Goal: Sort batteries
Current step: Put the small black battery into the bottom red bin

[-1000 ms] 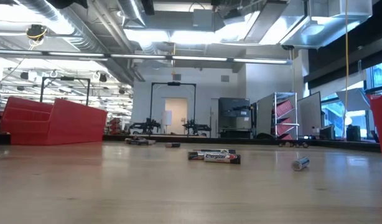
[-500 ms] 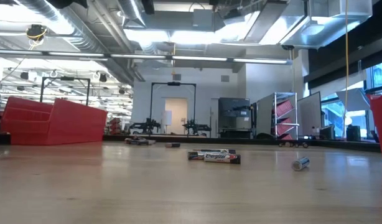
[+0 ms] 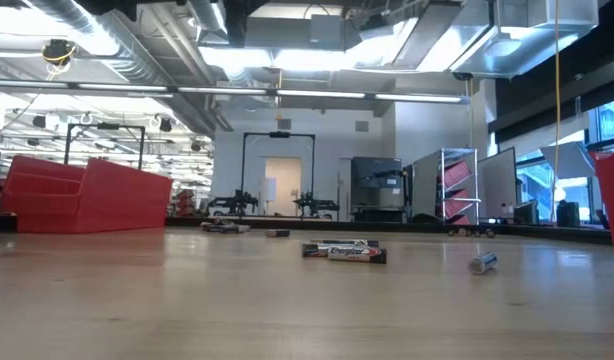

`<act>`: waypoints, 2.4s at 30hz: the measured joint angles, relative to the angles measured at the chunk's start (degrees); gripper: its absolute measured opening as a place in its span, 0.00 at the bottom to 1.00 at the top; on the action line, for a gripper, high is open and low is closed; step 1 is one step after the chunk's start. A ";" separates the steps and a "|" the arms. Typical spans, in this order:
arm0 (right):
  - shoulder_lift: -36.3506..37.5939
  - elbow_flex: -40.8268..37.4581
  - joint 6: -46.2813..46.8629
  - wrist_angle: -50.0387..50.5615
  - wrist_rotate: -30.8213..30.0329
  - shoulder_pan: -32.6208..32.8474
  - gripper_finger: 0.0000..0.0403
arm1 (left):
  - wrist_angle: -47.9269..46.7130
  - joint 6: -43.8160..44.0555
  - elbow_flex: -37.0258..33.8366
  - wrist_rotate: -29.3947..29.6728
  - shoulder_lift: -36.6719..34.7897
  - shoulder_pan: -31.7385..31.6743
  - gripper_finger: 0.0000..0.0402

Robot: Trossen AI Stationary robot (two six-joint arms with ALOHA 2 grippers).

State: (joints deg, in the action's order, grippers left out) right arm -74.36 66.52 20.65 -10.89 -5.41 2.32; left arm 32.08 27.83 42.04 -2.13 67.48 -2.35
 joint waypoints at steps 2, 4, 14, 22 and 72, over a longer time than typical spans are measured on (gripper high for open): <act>3.64 0.00 0.49 7.65 -0.32 1.14 0.05 | -1.32 0.58 0.00 -0.02 0.00 0.00 0.50; 7.11 0.00 1.78 16.05 -0.37 2.76 0.05 | -2.01 0.67 0.00 -0.02 0.00 0.00 0.51; 15.74 0.00 26.35 55.85 -1.51 23.30 0.05 | -2.65 -3.56 0.00 2.44 0.00 -0.11 0.51; 10.97 -2.51 40.77 72.67 3.22 41.63 0.05 | -5.93 -4.71 0.00 3.48 0.00 -1.68 0.51; 5.11 -23.99 27.08 58.74 2.76 53.90 0.06 | -13.62 -0.58 -0.04 4.33 0.00 -3.02 0.51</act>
State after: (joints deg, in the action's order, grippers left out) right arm -69.25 42.53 47.73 47.84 -2.65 56.23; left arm 18.46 27.25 42.00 2.20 67.48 -5.37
